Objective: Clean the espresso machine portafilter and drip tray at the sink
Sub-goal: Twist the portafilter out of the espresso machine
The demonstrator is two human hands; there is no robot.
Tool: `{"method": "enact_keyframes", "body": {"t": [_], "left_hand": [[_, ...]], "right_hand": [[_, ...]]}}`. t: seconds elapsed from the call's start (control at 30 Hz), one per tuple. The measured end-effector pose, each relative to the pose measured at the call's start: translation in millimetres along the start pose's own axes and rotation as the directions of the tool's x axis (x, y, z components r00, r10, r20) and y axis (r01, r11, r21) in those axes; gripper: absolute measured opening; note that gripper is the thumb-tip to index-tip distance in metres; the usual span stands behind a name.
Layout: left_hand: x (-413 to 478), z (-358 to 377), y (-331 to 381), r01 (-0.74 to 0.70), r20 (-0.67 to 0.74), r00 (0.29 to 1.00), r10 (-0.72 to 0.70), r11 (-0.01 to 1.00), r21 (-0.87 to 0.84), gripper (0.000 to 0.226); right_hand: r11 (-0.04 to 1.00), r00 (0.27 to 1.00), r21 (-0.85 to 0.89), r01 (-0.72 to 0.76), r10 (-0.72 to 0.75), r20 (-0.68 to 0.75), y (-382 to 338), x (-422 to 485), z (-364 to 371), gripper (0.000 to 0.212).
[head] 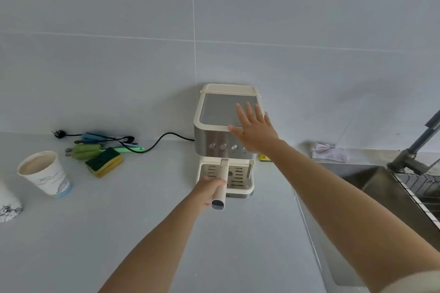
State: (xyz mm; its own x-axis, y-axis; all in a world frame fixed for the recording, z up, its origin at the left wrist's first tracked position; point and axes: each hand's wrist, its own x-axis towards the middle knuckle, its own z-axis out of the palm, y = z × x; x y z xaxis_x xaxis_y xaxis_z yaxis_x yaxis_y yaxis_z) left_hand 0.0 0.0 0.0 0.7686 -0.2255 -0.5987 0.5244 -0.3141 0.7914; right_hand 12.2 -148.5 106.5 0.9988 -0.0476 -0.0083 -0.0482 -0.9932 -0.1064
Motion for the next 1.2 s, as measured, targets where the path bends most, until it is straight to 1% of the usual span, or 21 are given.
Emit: {"method": "enact_keyframes", "body": {"t": [0.03,0.13,0.17,0.3,0.4,0.47,0.6,0.77,0.87,0.93,1.0,1.03,1.07,1.2], "left_hand": [[1.6,1.4,0.9,0.011,0.003,1.000,-0.011,1.000,-0.004,0.031],[8.2,6.8,2.4,0.063,0.053,0.997,-0.057,0.993,-0.103,0.052],[11.5,9.2,2.2,0.069,0.073,0.996,-0.060,0.990,-0.122,0.055],[18.3,15.6,3.9,0.045,0.064,0.997,-0.039,0.995,-0.093,0.042],[17.6,16.7,5.5,0.071,0.065,0.995,-0.069,0.997,-0.028,0.037],[18.9,18.1,6.1,0.077,0.042,0.996,-0.078,0.997,0.012,0.037],[20.4,23.0,6.3,0.049,-0.017,0.999,-0.048,0.997,0.066,0.026],[22.2,22.7,4.0,-0.007,-0.028,1.000,0.010,0.994,0.108,0.026],[23.5,23.6,2.4,-0.025,-0.047,0.998,0.032,0.990,0.139,0.024],[25.7,24.1,1.0,-0.032,-0.049,0.998,0.041,0.984,0.177,0.023],[27.2,23.8,0.5,-0.039,-0.045,0.998,0.050,0.975,0.218,0.015],[27.2,23.4,0.4,-0.044,-0.044,0.997,0.056,0.972,0.230,0.014],[27.1,23.0,0.9,-0.048,-0.041,0.997,0.059,0.970,0.240,0.016],[24.6,20.8,2.9,-0.051,-0.018,0.998,0.057,0.962,0.267,0.020]], "right_hand": [[1.000,1.000,-0.020,0.001,-0.001,0.009,-0.3,2.8,-0.2,0.061],[0.999,0.999,-0.052,-0.004,0.006,0.044,2.4,12.3,-2.5,0.061],[0.999,0.999,-0.051,-0.002,0.004,0.049,2.9,15.3,-1.9,0.060],[0.999,0.999,-0.043,-0.022,0.023,0.040,5.4,21.3,1.5,0.057],[0.999,0.999,-0.052,-0.015,0.017,0.035,5.9,24.0,7.5,0.055],[0.999,0.999,-0.026,-0.018,0.019,0.025,6.7,25.1,9.2,0.054],[0.999,1.000,-0.024,-0.028,0.027,-0.015,6.5,24.6,11.5,0.053],[0.999,0.996,-0.034,-0.041,0.038,-0.086,5.4,26.1,18.2,0.051],[0.997,0.990,-0.070,-0.038,0.028,-0.138,7.1,28.5,22.0,0.050],[0.995,0.984,-0.093,-0.037,0.020,-0.174,8.3,29.5,25.0,0.054],[0.995,0.975,-0.097,-0.040,0.018,-0.222,8.1,29.9,26.7,0.072],[0.995,0.970,-0.094,-0.040,0.016,-0.241,7.9,29.9,27.8,0.080],[0.995,0.966,-0.094,-0.041,0.015,-0.257,8.0,30.4,28.7,0.085],[0.995,0.958,-0.095,-0.037,0.008,-0.288,9.6,31.7,31.3,0.085]]}}
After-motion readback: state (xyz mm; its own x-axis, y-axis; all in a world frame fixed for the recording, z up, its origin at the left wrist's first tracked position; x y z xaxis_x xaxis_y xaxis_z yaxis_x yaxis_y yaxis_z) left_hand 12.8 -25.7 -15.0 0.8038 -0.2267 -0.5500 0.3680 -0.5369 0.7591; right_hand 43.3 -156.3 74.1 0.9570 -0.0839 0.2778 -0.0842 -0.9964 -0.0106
